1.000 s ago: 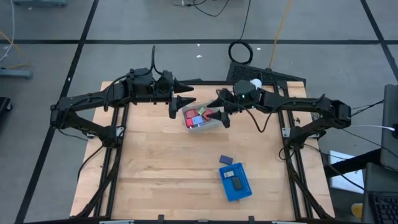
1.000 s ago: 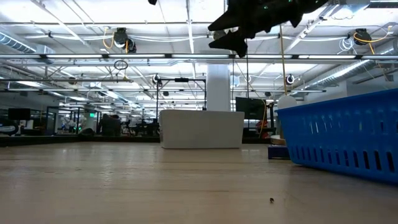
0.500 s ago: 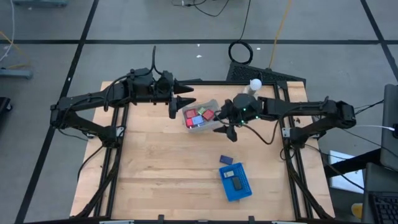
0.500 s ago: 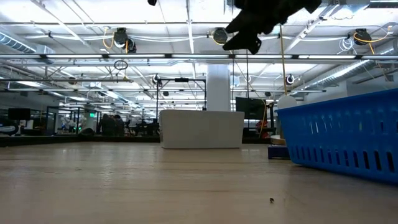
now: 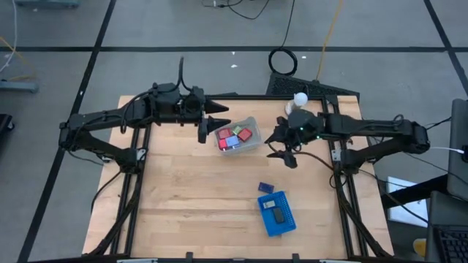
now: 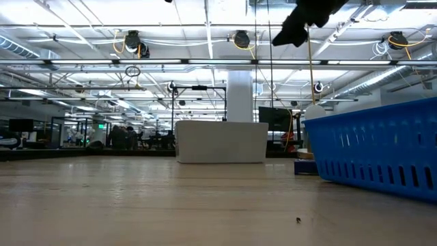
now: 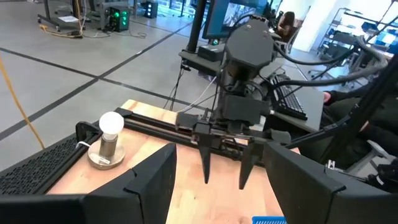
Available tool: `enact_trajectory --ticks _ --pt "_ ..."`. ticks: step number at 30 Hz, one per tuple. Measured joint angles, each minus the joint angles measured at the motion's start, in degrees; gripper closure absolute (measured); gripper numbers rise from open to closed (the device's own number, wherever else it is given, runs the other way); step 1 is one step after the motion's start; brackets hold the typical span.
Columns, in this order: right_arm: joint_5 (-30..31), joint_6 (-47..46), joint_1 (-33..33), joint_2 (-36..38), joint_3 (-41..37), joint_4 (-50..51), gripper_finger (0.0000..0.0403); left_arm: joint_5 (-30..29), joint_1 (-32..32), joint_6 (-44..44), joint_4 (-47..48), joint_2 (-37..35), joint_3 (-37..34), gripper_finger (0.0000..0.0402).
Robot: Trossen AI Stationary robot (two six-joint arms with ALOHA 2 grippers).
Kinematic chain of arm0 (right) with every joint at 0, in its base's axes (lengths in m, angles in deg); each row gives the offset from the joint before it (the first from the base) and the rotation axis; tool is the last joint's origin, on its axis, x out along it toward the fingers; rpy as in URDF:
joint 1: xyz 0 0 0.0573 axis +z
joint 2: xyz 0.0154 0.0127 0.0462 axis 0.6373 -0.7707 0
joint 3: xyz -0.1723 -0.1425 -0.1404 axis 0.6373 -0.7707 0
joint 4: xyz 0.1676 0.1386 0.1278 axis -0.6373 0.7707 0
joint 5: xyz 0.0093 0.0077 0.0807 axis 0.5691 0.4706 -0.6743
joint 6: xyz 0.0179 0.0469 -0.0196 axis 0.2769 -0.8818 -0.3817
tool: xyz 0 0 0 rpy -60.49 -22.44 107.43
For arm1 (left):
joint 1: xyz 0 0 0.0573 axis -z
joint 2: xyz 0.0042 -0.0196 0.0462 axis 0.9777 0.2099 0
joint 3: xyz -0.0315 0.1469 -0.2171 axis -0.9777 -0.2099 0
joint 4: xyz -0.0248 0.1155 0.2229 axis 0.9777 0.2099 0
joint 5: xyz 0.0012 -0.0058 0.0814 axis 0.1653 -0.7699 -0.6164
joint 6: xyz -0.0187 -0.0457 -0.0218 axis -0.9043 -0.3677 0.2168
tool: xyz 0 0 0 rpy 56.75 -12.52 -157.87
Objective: Pick & Place Office items
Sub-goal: Put the dark blue timer into the blue bin
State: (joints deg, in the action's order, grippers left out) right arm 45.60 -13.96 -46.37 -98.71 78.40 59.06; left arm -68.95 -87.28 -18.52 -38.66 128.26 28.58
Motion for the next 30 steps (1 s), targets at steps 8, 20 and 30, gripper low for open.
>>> enact_trajectory --ticks 8,20,30 --pt "-0.01 0.35 0.0 0.55 0.0 1.64 0.0171 -0.66 0.19 -1.69 -0.19 0.0 0.0 0.0158" --pt "-0.02 1.93 0.0 -0.29 0.0 5.25 0.0332 -0.56 0.19 -1.74 -0.25 0.0 0.0 0.0158" --pt "-1.25 0.24 0.17 -0.25 -6.79 4.37 0.0399 -0.53 0.19 -2.45 -0.3 0.0 0.0 0.0158"
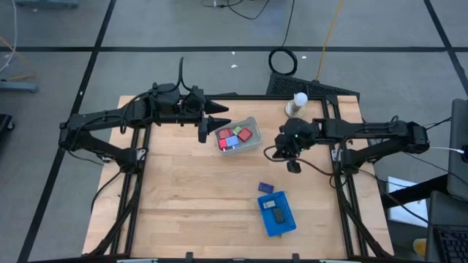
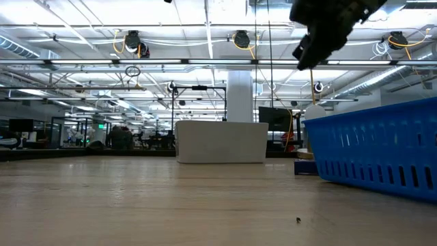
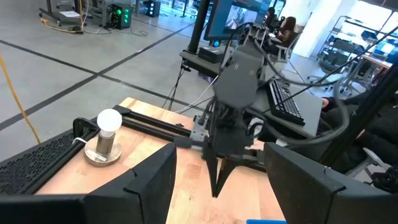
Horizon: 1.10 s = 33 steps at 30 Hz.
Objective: Pick & Place Office items
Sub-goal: Put the dark blue timer into the blue bin
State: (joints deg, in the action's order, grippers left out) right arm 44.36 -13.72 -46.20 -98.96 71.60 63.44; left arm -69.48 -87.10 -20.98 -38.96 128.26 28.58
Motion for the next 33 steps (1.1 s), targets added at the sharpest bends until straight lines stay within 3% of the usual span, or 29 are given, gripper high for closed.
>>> enact_trajectory --ticks 11,20,33 --pt "-2.27 -4.63 1.99 -0.04 -12.84 -4.94 0.0402 0.02 0.0 -0.77 -0.02 0.0 0.0 0.0158" --pt "-1.75 -12.26 6.15 -0.02 -16.53 -12.2 0.0403 0.02 0.0 -0.53 0.0 0.0 0.0 0.0158" --pt "8.56 -18.51 8.24 -0.04 -19.9 -17.55 0.0403 -0.04 0.0 -0.11 0.0 0.0 0.0 0.0158"
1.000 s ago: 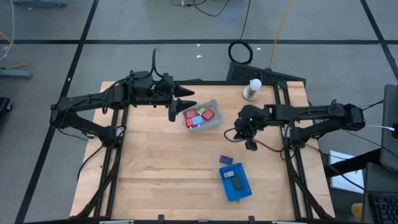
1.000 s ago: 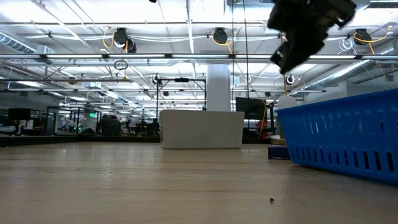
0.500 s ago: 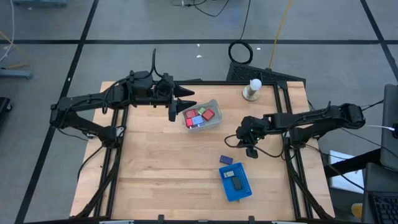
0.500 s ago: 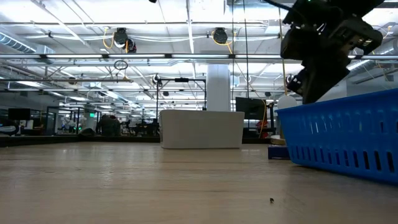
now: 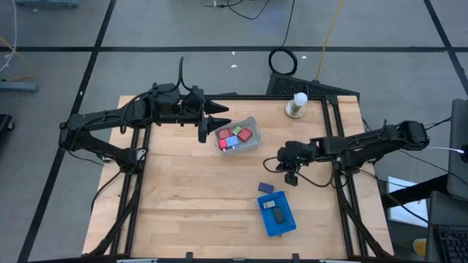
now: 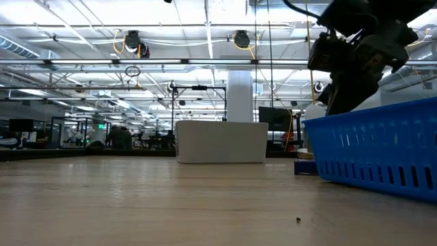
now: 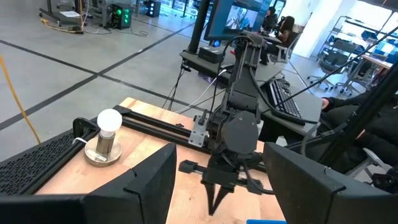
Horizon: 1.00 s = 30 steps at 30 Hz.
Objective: Pick & Place Office items
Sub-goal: Put the dark blue timer into the blue bin
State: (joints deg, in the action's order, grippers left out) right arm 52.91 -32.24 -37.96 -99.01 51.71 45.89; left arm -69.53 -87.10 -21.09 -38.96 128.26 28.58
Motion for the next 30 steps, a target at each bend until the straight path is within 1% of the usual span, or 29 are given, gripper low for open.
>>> enact_trajectory --ticks 4,8,11,15,20,25,30 --pt "2.19 -3.75 0.06 0.0 0.0 -1.09 0.0403 0.0 0.0 0.02 0.0 0.0 0.0 0.0158" --pt "2.69 -5.35 1.39 -0.01 0.0 -5.87 0.0403 0.0 -0.02 0.02 0.0 0.0 0.0 0.0158" --pt "0.04 -5.31 2.71 -1.39 0.02 -10.87 0.0403 0.0 -0.02 0.22 0.01 0.0 0.0 0.0158" --pt "-2.97 -6.18 3.61 -5.22 0.02 -13.42 0.0403 -0.02 -0.02 0.44 0.04 0.0 0.0 0.0158" --pt "-3.44 -6.91 4.56 -9.68 0.26 -15.74 0.0403 0.29 0.01 0.04 0.2 0.0 0.0 0.0158" --pt "-6.24 -6.98 5.15 -12.72 0.37 -20.22 0.0403 0.45 0.58 0.28 0.33 0.0 0.0 0.0158" --pt "-6.36 -8.2 6.18 -15.4 0.37 -21.25 0.0403 0.49 1.07 0.46 0.4 0.0 0.0 0.0158"
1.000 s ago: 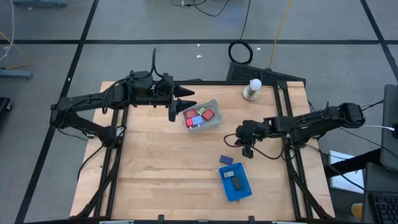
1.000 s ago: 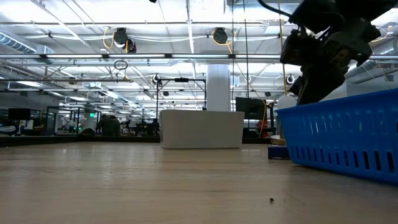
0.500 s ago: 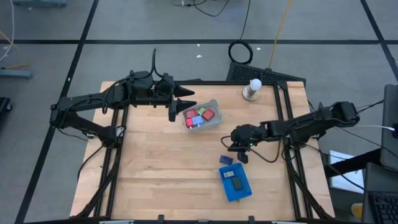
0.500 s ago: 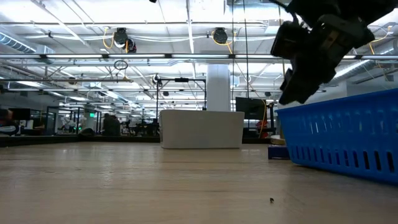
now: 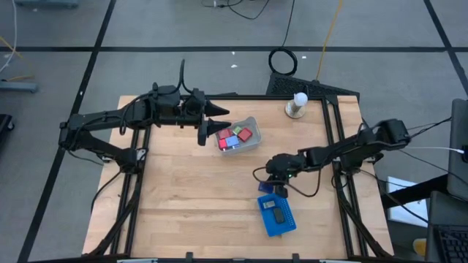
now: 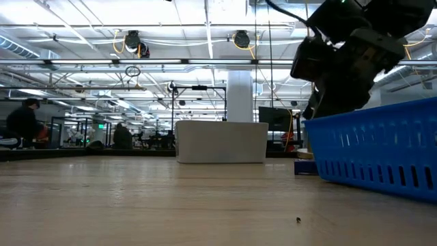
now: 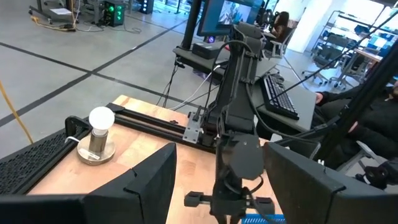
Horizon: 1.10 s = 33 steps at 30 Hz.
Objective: Pick & Place Office items
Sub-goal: Put the dark blue timer into the blue bin
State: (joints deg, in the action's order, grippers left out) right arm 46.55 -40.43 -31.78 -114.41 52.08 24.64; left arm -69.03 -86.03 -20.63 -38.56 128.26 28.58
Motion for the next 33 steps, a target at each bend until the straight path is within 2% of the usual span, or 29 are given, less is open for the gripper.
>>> enact_trajectory --ticks 8,23,30,33 --pt "-1.42 -2.54 4.14 -2.59 0.0 -2.66 0.0403 0.01 0.5 0.92 -0.05 0.0 0.0 0.0158" --pt "-1.33 -5.62 10.24 -2.63 0.0 -2.58 0.0403 0.01 0.46 0.85 -0.21 0.0 0.0 0.0158" --pt "2.06 -7.4 9.91 -2.63 2.41 -2.01 0.0403 0.01 0.46 0.74 -0.21 0.0 0.0 0.0158" --pt "4.46 -5.14 9.94 -2.63 6.48 2.62 0.0403 0.01 0.46 0.73 -0.21 0.0 0.0 0.0158"
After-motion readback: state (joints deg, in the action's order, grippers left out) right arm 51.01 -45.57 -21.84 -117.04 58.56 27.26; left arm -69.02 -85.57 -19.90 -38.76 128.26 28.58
